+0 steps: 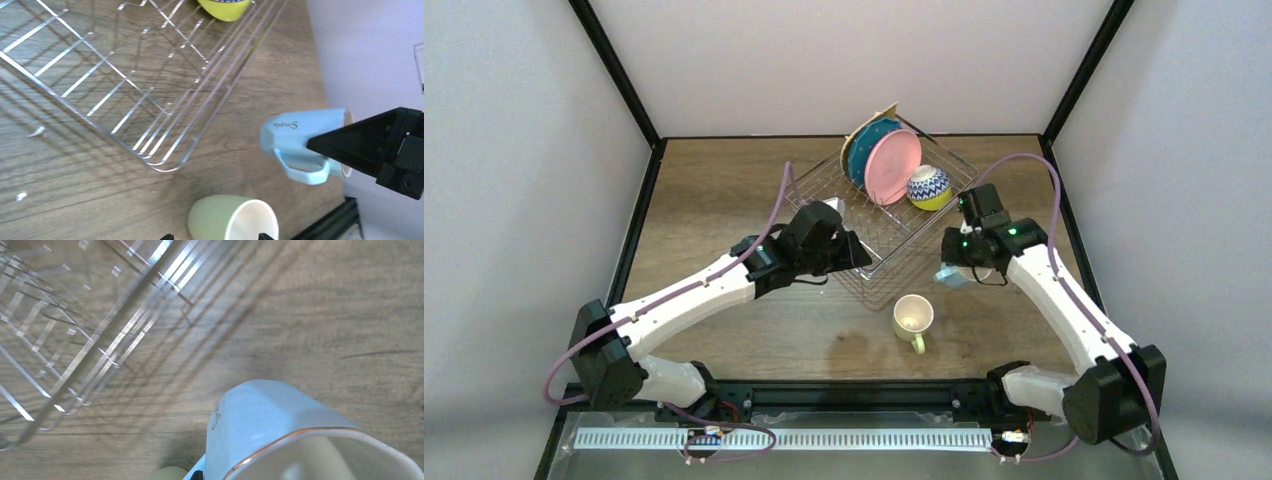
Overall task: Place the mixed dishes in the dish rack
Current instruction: Grab the cup at the center of the board, then pass from the right arm to the left
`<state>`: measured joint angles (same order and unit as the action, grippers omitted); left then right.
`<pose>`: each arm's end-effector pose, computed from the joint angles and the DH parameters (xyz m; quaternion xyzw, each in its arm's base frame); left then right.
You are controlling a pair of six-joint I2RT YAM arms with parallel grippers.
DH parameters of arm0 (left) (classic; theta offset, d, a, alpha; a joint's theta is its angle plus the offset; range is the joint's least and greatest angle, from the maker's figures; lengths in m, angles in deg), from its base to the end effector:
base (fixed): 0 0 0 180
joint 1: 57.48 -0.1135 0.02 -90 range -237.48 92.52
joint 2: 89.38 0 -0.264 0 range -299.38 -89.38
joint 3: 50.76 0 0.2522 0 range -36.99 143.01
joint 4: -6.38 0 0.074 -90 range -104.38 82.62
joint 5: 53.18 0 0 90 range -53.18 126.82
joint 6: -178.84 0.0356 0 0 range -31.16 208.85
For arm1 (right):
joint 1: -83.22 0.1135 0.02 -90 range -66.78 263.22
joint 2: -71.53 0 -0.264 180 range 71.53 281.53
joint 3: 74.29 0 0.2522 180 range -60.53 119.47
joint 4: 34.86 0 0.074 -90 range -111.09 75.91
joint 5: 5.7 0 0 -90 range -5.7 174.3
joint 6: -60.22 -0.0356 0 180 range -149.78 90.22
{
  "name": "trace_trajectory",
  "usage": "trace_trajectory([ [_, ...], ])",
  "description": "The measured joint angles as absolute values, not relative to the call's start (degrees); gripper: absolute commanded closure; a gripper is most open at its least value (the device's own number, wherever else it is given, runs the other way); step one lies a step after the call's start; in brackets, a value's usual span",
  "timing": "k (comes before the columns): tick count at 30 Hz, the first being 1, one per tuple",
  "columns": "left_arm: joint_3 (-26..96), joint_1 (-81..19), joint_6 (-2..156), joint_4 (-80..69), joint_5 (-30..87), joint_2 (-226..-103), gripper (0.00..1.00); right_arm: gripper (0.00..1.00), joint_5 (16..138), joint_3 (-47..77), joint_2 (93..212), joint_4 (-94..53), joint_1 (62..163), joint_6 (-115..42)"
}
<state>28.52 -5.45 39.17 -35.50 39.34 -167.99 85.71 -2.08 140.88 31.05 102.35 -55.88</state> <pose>0.1873 -0.2375 0.3031 0.0097 0.9105 -0.3076 0.2762 0.2161 0.0740 0.2754 0.0620 0.9704 0.0786 0.2197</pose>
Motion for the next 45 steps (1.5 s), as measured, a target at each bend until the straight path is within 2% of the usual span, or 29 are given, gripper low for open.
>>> trace_trajectory([
  [9,32.24,-5.45,31.98,-32.72,30.88,-167.66,0.01,0.99,81.14,4.15,134.45,28.68,102.35,-57.19],
  [20,32.83,-5.45,16.79,-26.29,25.6,-164.95,0.0,0.99,70.85,5.38,131.08,16.49,102.35,-60.6],
  [32,29.37,-6.91,1.41,-15.54,23.96,-164.73,0.0,0.99,62.37,3.08,128.37,2.02,102.35,-66.59],
  [45,28.76,-11.22,-2.7,-9.94,23.26,-164.65,0.0,0.99,54.7,-2.75,127.17,-5.59,102.35,-72.52],
])
